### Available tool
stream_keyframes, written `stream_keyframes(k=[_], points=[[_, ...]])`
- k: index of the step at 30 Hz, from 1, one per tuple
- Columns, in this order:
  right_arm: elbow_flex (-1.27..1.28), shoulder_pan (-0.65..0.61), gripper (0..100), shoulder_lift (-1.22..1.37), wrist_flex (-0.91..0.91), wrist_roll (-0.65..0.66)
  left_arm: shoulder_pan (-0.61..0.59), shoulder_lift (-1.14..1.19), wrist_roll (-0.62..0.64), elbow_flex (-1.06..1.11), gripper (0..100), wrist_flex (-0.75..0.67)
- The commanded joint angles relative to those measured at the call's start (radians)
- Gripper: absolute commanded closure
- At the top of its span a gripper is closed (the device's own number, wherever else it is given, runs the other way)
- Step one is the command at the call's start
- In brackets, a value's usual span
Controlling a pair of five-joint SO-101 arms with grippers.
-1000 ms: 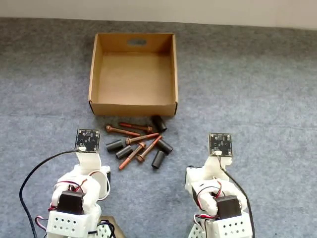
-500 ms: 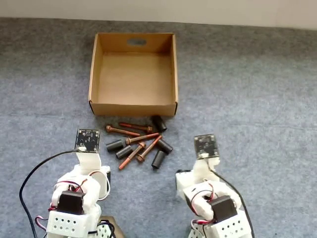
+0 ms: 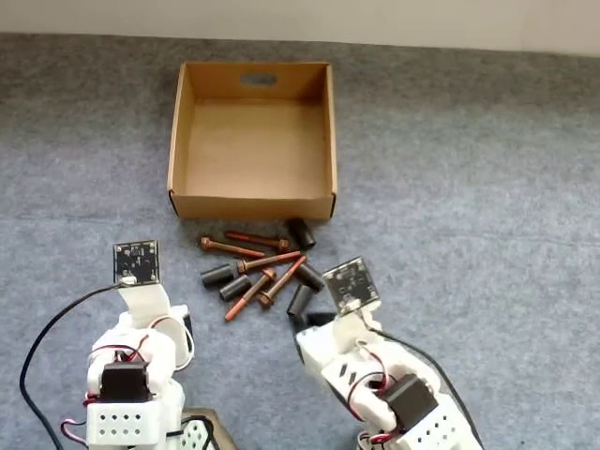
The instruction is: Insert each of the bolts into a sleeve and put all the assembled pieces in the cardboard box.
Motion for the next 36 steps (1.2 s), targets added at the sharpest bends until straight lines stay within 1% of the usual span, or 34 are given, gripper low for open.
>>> stream_keyframes(k=[1,2,3,4,5,7,8,9,10,12,13,15,17,18,19,23,26,28,32,36], points=[[0.137,0.064,98.9,-0.007,-0.157,0.002,-0.013,-0.008,0.005,0.018,99,-0.023],[0.139,0.079,98.9,-0.007,-0.18,0.028,-0.013,-0.008,0.005,0.018,99,-0.023],[0.139,0.093,98.9,-0.005,-0.188,0.083,-0.021,-0.008,0.005,0.018,99,-0.023],[0.139,0.104,98.9,-0.005,-0.188,0.17,-0.042,-0.008,0.002,0.018,99,-0.021],[0.139,0.111,98.9,-0.005,-0.188,0.295,-0.073,-0.008,-0.023,0.015,99,-0.012],[0.139,0.111,98.9,-0.005,-0.185,0.539,-0.128,-0.008,-0.152,0.007,99,0.005],[0.139,0.101,98.9,-0.005,-0.188,0.606,-0.142,-0.008,-0.227,0.002,99,0.012],[0.134,0.091,98.9,-0.007,-0.191,0.628,-0.145,-0.008,-0.288,-0.001,99,0.028],[0.113,0.09,98.9,-0.007,-0.193,0.628,-0.145,-0.008,-0.315,-0.002,99,0.035],[0.036,0.111,98.5,-0.005,-0.171,0.588,-0.145,-0.008,-0.305,-0.001,99,0.035],[-0.022,0.13,96.6,-0.004,-0.157,0.562,-0.145,-0.008,-0.307,0.002,99,0.035],[-0.142,0.145,88.4,-0.001,-0.143,0.502,-0.145,-0.008,-0.307,0.005,99,0.034],[-0.246,0.145,76.6,0.001,-0.145,0.437,-0.145,-0.008,-0.307,0.007,99,0.026],[-0.286,0.143,72.7,0.001,-0.145,0.408,-0.145,-0.008,-0.307,0.008,99,0.021],[-0.325,0.143,71.7,0.001,-0.145,0.385,-0.145,-0.008,-0.307,0.008,99,0.021],[-0.441,0.145,77.5,0.108,-0.142,0.333,-0.145,-0.008,-0.307,0.008,99,0.021],[-0.515,0.143,78.7,0.311,-0.105,0.247,-0.145,-0.008,-0.307,0.008,99,0.021],[-0.567,0.142,78.7,0.487,-0.077,0.212,-0.145,-0.008,-0.307,0.01,99,0.023],[-0.633,0.114,78.7,0.811,-0.039,0.207,-0.145,-0.008,-0.307,0.01,99,0.026],[-0.647,0.11,78.9,1.023,-0.094,0.198,-0.145,-0.008,-0.307,0.01,99,0.026]])
